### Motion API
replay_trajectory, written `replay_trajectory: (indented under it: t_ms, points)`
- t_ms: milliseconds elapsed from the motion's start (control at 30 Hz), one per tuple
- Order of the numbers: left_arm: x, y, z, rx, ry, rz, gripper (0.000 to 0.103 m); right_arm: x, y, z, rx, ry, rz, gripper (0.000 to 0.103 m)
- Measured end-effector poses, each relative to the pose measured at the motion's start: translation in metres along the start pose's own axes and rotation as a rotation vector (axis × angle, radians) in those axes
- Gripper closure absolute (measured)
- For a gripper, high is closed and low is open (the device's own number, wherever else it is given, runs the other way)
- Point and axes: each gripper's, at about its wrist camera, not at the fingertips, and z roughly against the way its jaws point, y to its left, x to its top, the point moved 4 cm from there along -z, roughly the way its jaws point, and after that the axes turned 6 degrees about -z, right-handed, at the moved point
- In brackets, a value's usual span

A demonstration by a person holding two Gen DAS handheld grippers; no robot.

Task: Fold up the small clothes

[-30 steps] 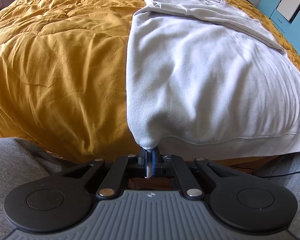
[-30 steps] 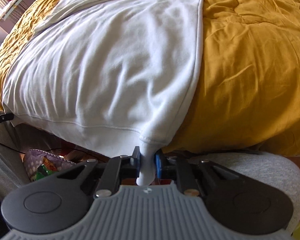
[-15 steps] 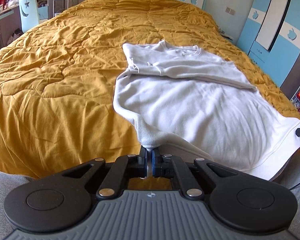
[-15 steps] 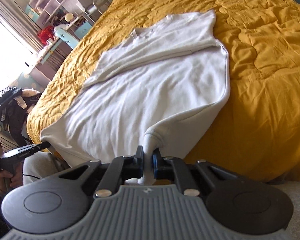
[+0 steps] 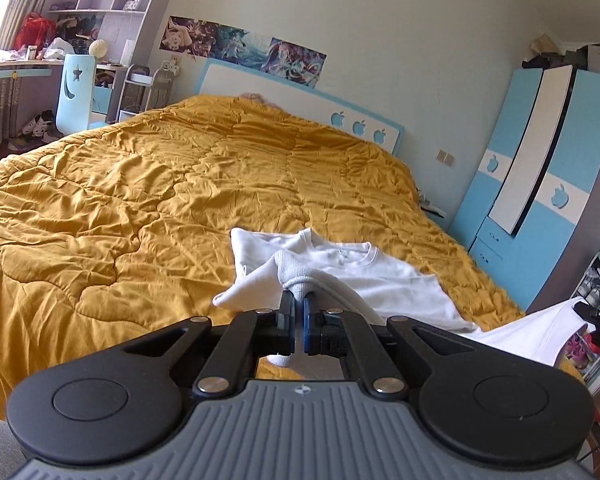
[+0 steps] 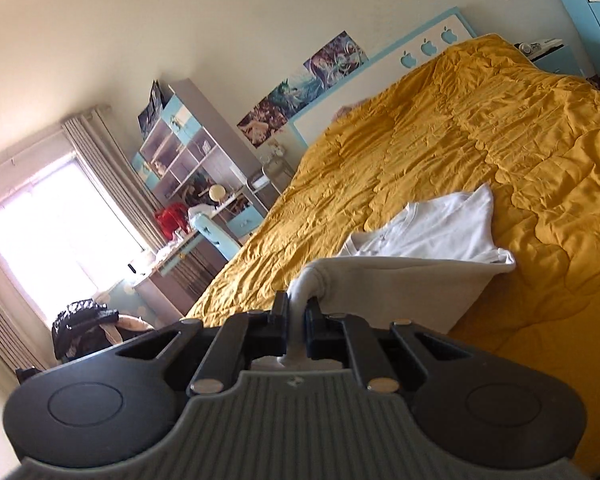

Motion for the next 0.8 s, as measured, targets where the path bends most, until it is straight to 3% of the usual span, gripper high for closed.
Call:
replay_trajectory:
  t_ms: [267, 500, 700, 800]
  points:
    - [0.035, -0.001, -0.019, 0.016, -0.091, -0.010, 0.100, 0.027, -0.013, -0.009, 0.071, -0.180, -0.074, 0.100]
    - [0.058, -0.002, -0.057, 0.043, -0.118, 0.014, 0.100, 0.056, -0.035, -0.038, 0.099, -0.232, -0.129, 0.100]
    - [0.074, 0.006, -0.098, 0.053, -0.081, 0.045, 0.100, 0.085, -0.047, -0.069, 0.083, -0.270, -0.114, 0.100]
    - [0.078, 0.012, -0.124, -0.037, -0.057, 0.015, 0.100, 0.100, -0.060, -0.093, 0.053, -0.284, -0.139, 0.100]
